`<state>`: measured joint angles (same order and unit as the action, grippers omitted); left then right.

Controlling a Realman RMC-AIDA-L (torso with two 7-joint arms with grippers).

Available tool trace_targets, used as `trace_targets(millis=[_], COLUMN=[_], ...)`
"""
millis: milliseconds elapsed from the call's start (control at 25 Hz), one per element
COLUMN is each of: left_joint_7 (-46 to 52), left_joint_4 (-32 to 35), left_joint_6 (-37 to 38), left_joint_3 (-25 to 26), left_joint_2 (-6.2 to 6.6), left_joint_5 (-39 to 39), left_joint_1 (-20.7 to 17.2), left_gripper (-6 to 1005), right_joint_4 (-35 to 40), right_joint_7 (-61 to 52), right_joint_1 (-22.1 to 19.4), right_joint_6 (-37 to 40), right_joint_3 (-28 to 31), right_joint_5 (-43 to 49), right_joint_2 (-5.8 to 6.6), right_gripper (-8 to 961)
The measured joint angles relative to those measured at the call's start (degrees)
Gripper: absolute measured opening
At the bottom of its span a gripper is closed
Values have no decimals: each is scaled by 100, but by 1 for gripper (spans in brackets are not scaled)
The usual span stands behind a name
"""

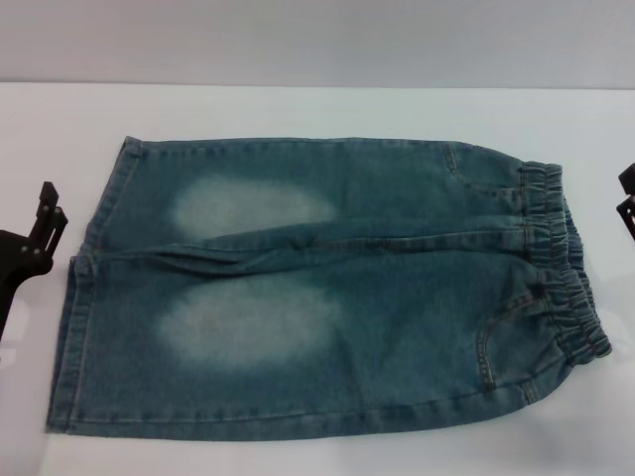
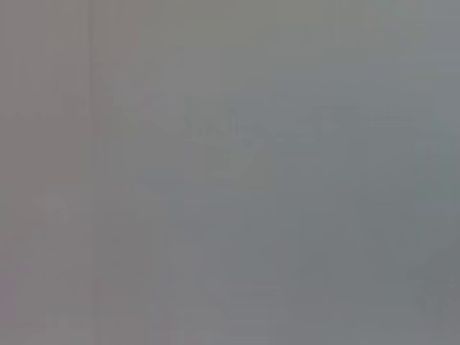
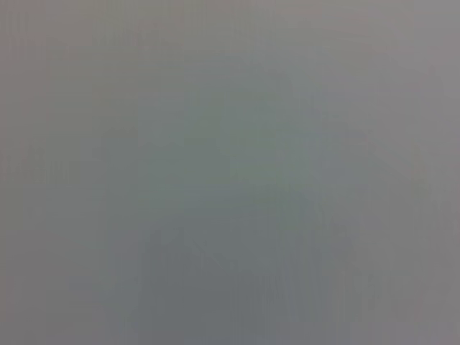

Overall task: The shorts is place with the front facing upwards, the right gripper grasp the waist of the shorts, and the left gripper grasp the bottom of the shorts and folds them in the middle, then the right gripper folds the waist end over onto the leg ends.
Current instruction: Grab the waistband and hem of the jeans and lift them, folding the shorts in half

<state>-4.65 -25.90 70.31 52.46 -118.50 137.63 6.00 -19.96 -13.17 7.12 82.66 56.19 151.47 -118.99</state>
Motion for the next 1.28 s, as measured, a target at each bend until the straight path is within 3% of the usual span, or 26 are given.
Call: trace_targets(millis=[600,760,880,960,1000,1040,1120,1160,1200,1280], left_joint_7=[-1,-30,-68,-70,-70,-72,-72,-75,-81,-83], left_joint_4=[-59,-446,-852,-1607,-1607,-2436,-2436,-3134,-4571,-5529], left_joint_6=[-85,-334,-710,-1514,-1514,-2483,-2483,-3393,-5318,-6933], left_joint_3=[-245,-249,-241,-171,-171,-8,-8,199,811,1424], left_joint_2=[17,80,196,429,429,673,673,861,1061,1019], left_joint_5=[7,6,16,35,35,49,49,78,282,550], left_joint_1=[187,127,76,-95,-95,-290,-290,-468,-870,-1140], left_gripper=[783,783,783,783,783,783,783,783,783,783], right_joint_4=[-202,-1268,-2542,-3425,-3874,-4351,-5132,-5613,-6005,-6800], right_joint_7=[-27,-11,5,6,6,8,8,8,8,8], right_joint_1=[58,-2,-82,-169,-236,-297,-459,-567,-656,-824], right_joint_6=[-66,-1412,-2994,-4090,-4703,-5255,-6312,-6934,-7386,-8458], right_joint_3=[-71,-78,-25,112,247,399,689,833,947,1160], right_joint_5=[21,203,333,379,441,533,792,996,1144,1427], right_joint_2=[19,214,497,666,724,749,741,713,676,578], right_gripper=[712,712,712,712,711,711,711,711,711,711])
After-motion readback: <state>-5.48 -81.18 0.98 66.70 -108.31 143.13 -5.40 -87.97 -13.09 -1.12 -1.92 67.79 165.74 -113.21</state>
